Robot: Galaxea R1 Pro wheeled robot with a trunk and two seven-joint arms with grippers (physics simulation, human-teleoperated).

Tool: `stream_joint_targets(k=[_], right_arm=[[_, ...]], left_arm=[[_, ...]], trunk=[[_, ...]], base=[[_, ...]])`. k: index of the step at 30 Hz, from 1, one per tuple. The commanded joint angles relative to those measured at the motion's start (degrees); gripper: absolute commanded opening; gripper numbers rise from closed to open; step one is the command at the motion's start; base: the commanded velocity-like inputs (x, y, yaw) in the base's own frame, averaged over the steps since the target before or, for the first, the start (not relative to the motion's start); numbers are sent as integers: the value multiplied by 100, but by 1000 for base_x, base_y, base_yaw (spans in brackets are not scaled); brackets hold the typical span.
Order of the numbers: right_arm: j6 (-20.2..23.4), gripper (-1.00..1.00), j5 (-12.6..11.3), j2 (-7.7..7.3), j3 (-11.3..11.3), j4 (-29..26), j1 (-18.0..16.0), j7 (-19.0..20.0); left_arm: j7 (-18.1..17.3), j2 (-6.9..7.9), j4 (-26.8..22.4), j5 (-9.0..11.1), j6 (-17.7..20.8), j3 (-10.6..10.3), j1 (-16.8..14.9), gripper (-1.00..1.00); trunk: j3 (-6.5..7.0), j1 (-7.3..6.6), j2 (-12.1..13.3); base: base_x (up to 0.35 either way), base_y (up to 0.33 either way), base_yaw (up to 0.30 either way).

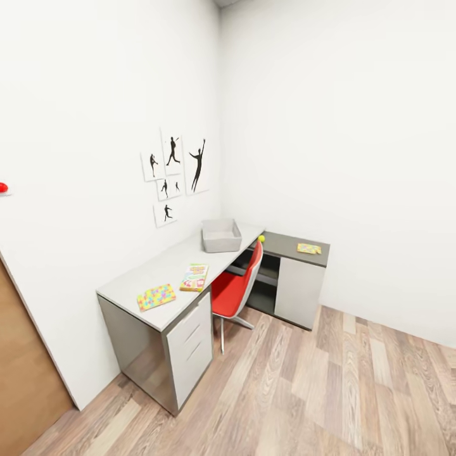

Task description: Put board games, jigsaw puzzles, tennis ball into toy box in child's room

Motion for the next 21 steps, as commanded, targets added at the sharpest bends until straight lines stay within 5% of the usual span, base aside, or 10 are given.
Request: stream_joint_targets(k=[1, 21], right_arm=[[3, 100, -49, 3, 5, -4, -1, -16], [3, 100, -49, 3, 6, -4, 0, -16]], left_arm=[[15, 1, -6, -5, 13, -10, 1, 100], [15, 1, -6, -5, 2, -11, 1, 100]], trunk=[[-4, 2, -4], [-45, 2, -4]], base=[[0, 0, -274], [0, 0, -274]])
